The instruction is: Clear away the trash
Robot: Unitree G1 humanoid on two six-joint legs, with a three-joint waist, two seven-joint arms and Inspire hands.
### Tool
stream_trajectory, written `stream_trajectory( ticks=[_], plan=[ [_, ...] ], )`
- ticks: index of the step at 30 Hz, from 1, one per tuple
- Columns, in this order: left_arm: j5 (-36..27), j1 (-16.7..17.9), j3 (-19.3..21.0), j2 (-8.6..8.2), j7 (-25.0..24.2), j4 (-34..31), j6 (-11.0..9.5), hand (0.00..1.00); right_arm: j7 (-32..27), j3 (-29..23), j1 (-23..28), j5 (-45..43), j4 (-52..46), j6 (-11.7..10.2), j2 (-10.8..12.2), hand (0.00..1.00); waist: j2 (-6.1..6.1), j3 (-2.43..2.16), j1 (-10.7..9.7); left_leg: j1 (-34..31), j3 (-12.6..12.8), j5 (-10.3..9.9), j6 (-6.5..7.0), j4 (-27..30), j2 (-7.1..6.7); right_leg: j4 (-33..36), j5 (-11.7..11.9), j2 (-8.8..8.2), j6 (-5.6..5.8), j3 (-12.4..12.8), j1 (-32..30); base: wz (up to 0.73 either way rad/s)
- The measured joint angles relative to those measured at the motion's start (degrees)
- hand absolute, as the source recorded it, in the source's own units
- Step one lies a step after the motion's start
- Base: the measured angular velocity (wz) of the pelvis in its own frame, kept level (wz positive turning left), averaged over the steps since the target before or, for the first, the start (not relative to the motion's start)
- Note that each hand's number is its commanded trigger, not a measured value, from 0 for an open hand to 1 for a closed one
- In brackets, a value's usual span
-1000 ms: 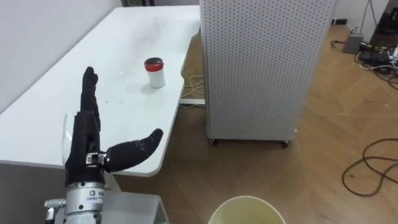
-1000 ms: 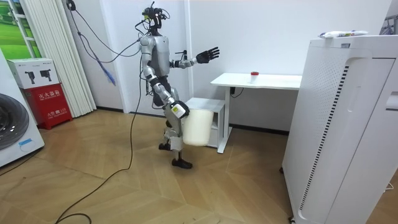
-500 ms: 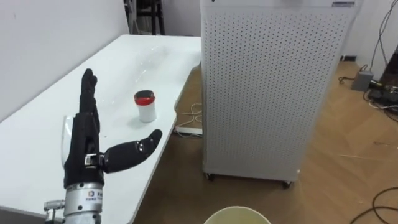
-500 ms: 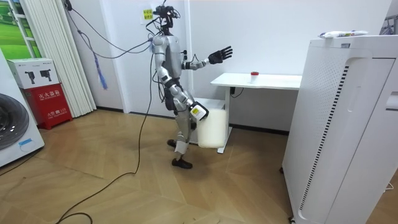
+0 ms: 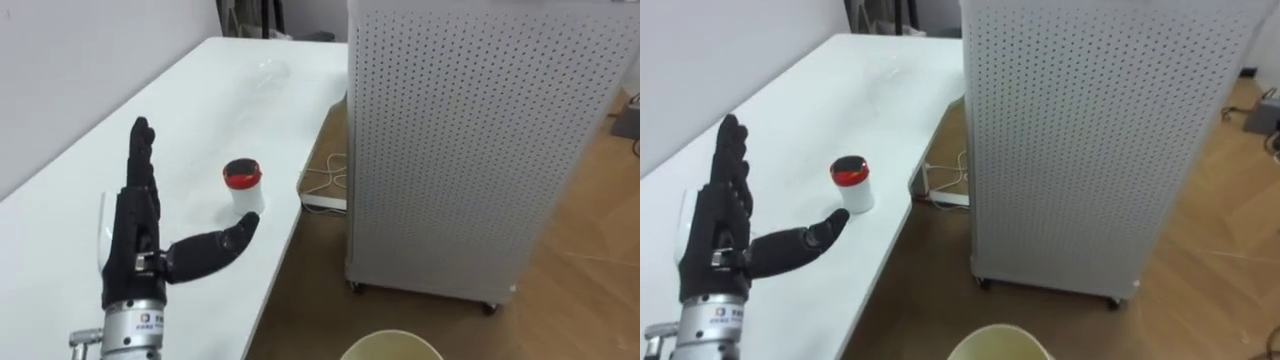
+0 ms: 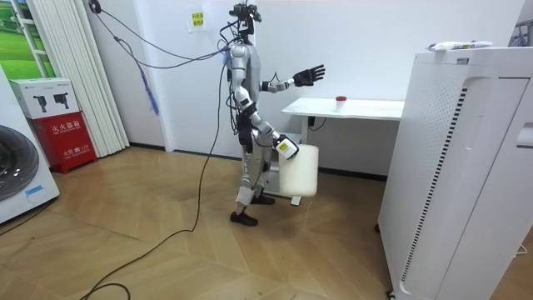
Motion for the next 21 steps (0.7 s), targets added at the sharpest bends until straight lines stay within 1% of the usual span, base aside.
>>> stream_trajectory(
  ticks=[4, 10, 15, 16, 17, 18, 19, 20, 21],
  plan=[
    [0.16, 0.01, -0.01, -0.01, -1.09, -0.05, 0.13, 0.0, 0.52, 0.03, 0.08, 0.06, -1.37, 0.0, 0.1, 1.0, 0.08, -0.05, 0.1, 0.29, 0.02, -0.07, 0.09, -0.9, -0.13, -1.87, 0.2, 0.17, 0.32, -0.14, 0.9, 0.04],
    [0.2, 0.02, -0.01, -0.07, -1.13, -0.05, 0.14, 0.0, 0.48, 0.0, 0.07, -0.06, -1.38, 0.46, 0.44, 1.0, 0.31, -0.18, 0.44, 2.25, 0.05, -0.06, 0.07, -3.69, -0.43, -2.96, 0.32, 0.15, 0.53, -0.21, 1.92, -0.01],
    [0.18, 0.04, -0.01, -0.07, -1.55, -0.06, 0.41, 0.0, 0.4, 0.01, 0.22, -1.1, -1.38, 0.56, 0.95, 1.0, 0.34, -0.19, 1.08, 3.29, -0.45, 0.01, 0.01, -5.14, -0.12, -2.24, 0.63, 0.16, 1.33, -1.38, 1.78, -0.01],
    [0.18, 0.05, -0.08, -0.13, -1.97, -0.05, 0.81, 0.0, 0.41, 0.03, 0.27, -1.1, -1.38, 0.56, 1.01, 1.0, 0.43, -0.13, 1.22, 4.05, -1.76, 0.13, -0.17, -5.9, 0.23, -0.68, 0.55, 0.08, 1.73, -1.49, 1.3, -0.16],
    [0.17, 0.07, -0.13, -0.31, -2.32, -0.05, 1.21, 0.0, 0.42, 0.04, 0.2, -1.1, -1.38, 0.54, 1.07, 1.0, 1.01, 0.09, 1.51, 4.87, -4.78, 0.23, -0.31, -6.64, 0.81, 3.52, 0.3, 0.06, 3.08, -1.35, -0.59, -0.24],
    [0.1, 0.19, -0.13, -0.44, -2.35, 0.02, 1.27, 0.0, 0.4, 0.04, 0.14, -1.09, -1.43, 0.52, 1.15, 1.0, 1.92, 0.34, 1.6, 5.14, -7.18, 0.25, -0.39, -6.9, 1.51, 4.78, -0.86, 0.19, 4.78, -0.99, -2.11, -0.68],
    [0.07, 0.37, 0.59, -0.48, -2.19, 0.01, 1.26, 0.0, 0.41, 0.59, -0.66, -1.1, -2.47, 0.5, 1.26, 1.0, 1.97, 0.25, 2.49, 4.51, -10.85, 0.17, -0.56, -6.86, 1.97, 1.67, -0.65, -0.27, 4.28, 1.41, -6.12, -0.82],
    [-0.02, 0.53, 2.16, -0.82, -2.18, 0.42, 1.62, 0.0, 0.24, 0.71, -0.41, -1.1, -4.51, 0.36, 1.35, 1.0, 2.93, -0.11, 2.27, 2.83, -10.59, -0.48, -1.88, -6.18, 2.84, 1.92, 3.05, -0.47, 0.61, -0.11, -7.75, -0.68],
    [0.09, 0.48, 2.14, -0.81, -2.37, 0.45, 1.98, 0.0, -0.06, 0.58, 0.05, -1.07, -5.12, 0.35, 1.56, 1.0, 2.98, -0.09, 1.42, 2.61, -8.94, -0.43, -1.98, -6.08, 2.81, 1.45, 3.52, -0.33, 0.39, -1.52, -7.48, -0.09]
  ],
)
